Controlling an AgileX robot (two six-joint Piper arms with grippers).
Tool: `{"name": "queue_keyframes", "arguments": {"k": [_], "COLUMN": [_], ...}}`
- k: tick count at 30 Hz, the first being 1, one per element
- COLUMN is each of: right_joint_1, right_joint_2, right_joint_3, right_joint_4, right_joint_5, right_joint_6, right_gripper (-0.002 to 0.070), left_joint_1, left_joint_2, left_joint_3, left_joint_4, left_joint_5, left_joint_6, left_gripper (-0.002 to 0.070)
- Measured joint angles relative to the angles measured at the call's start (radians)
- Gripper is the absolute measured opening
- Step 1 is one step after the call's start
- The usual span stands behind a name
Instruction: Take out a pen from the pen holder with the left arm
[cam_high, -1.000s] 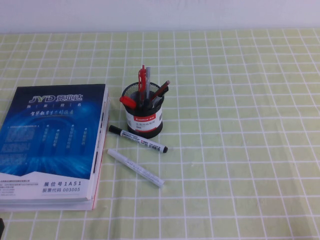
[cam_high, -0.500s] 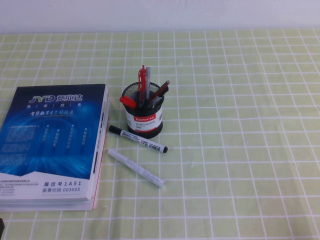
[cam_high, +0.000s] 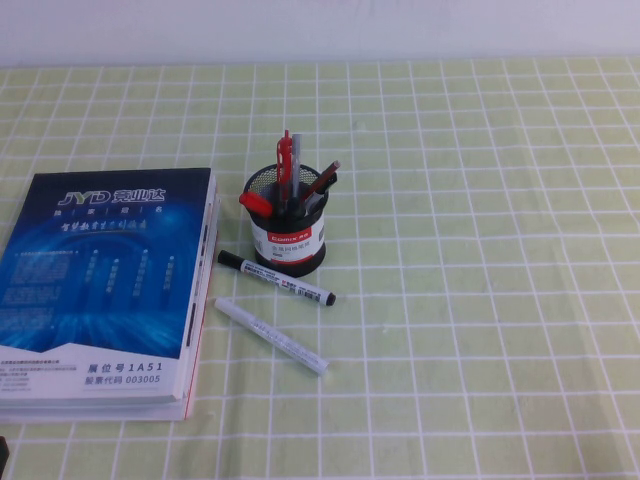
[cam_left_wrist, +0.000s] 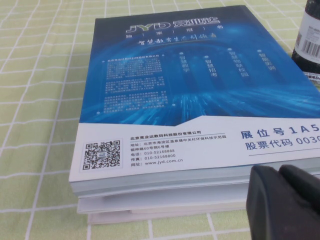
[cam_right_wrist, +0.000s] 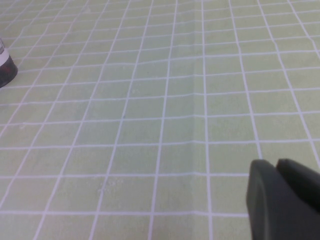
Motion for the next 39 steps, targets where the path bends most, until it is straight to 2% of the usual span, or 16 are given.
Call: {"name": "queue_keyframes", "arguments": {"k": [39], "right_joint_1": [0.000], "right_joint_2": [0.000], "right_joint_3": [0.000], "right_joint_4": [0.000], "right_joint_5": [0.000], "right_joint_6": [0.000], "right_gripper": [-0.0015], "left_joint_1": [0.000], "left_joint_2": [0.000], "left_joint_3": [0.000], "left_joint_4": [0.000], "left_joint_5": [-0.015], "left_joint_6": [-0.007], "left_gripper": [-0.0002]}}
